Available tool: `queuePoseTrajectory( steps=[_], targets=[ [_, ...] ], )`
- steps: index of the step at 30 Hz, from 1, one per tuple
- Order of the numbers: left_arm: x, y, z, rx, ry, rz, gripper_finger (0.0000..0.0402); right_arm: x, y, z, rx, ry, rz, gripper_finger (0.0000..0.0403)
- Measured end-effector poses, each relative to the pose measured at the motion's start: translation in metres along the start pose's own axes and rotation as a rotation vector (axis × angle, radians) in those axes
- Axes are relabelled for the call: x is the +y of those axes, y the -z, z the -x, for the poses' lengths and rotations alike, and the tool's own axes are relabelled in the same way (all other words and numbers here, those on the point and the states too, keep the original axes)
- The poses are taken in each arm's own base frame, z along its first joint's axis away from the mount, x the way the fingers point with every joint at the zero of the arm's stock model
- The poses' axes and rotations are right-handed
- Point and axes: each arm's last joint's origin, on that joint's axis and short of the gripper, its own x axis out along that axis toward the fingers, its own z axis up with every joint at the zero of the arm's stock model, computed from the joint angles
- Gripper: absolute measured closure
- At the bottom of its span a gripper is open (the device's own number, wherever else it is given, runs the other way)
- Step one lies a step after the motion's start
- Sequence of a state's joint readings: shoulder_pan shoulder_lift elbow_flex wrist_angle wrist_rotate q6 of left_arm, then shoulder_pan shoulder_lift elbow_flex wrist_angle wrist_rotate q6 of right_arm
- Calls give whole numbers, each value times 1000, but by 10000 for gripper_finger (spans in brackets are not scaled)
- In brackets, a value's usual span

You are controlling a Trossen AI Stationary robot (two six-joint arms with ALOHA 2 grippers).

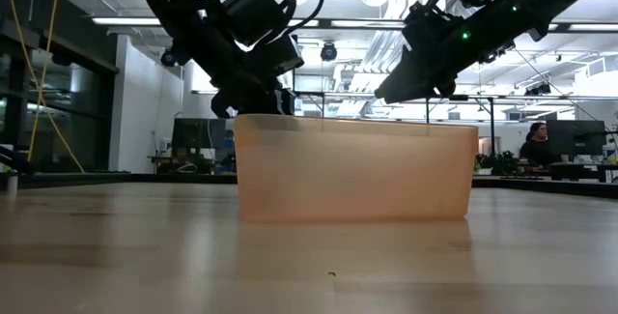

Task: Pick and place pill bottles into a basket
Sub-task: Put the blue pill bottle into the bin, then put the yellow pill bottle into the bin

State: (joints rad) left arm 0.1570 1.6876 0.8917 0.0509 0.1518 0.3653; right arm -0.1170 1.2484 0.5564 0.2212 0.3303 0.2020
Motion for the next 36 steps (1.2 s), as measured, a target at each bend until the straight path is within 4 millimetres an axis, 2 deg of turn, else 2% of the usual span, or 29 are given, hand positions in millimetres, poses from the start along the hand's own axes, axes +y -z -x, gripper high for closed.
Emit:
queuePoseTrajectory(
  steps=[15, 29, 33, 36],
  targets=[
    [-1, 0, 0, -11, 29, 8, 233, 0, 0, 0, 0, 0, -2, 199],
    [0, -2, 1, -18, 5, 28, 114, 0, 0, 0, 0, 0, -3, 199],
    [4, -14, 5, -32, -5, 29, 100, 0, 0, 0, 0, 0, -3, 199],
    [-1, -31, 9, -33, 102, 92, 99, 0, 0, 0, 0, 0, -3, 199]
  ],
)
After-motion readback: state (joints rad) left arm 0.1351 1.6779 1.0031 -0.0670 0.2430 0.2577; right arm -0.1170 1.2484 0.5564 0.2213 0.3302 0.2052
